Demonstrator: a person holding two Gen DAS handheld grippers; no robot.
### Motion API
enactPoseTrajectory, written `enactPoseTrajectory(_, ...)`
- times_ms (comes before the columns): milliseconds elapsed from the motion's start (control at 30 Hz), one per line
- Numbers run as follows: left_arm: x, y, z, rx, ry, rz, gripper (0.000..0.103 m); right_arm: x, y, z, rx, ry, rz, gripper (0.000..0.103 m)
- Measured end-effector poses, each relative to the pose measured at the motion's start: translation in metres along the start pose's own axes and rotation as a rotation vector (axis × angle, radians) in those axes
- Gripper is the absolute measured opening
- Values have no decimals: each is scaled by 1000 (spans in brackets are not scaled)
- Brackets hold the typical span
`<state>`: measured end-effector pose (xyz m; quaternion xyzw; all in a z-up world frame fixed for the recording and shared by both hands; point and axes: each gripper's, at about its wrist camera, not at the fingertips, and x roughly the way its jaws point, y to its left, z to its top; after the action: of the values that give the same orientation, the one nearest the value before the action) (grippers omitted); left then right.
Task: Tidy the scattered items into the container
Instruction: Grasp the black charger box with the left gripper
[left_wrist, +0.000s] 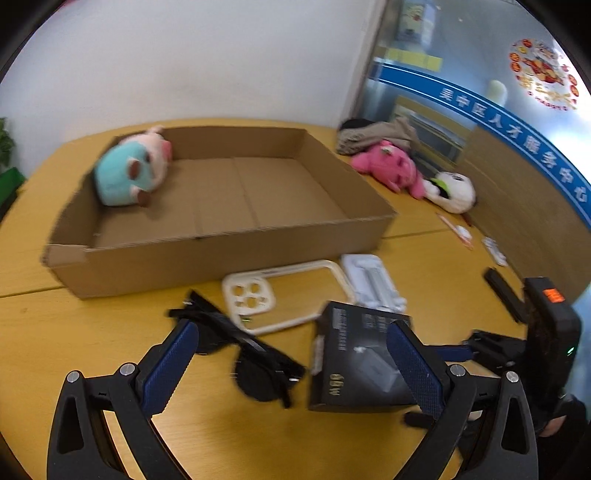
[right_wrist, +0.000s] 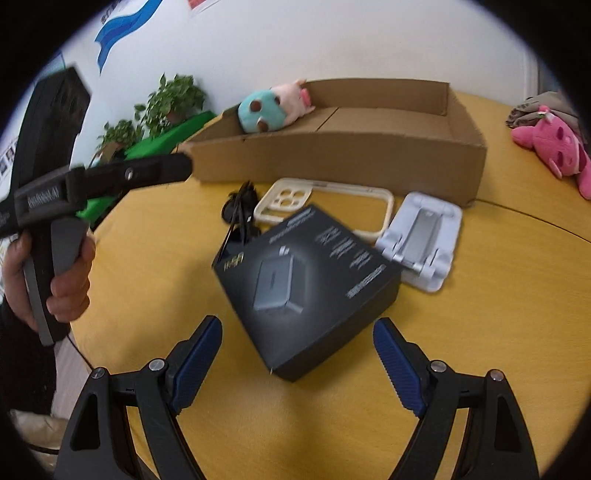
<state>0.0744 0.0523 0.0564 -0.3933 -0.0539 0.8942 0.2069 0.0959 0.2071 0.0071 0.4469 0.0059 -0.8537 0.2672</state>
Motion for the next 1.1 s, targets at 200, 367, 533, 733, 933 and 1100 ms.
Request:
enactPoseTrajectory(200,50,-14,13,38,117,-119,103,13,11,-4,-42,26,-34,84)
enactPoseTrajectory(367,88,-21,10,36,248,-192,97,23,7,-2,-34,55,-74,84)
enactPoseTrajectory(533,112,-31,0,22,346,-239,87,35,-3,-4,12,76,-73,84)
enactPoseTrajectory(733,113,-25,-4,-22,336,-259,84,40,5,-3,-46,65,-140,85)
enactPoseTrajectory(933,104,-26,-6,-35,298,-216,78,35,9,-6,-49,42,-159,78)
enactPoseTrajectory(1100,85,-24,3,-17,242,-201,67,23,16,-5,-54,5,-184,72)
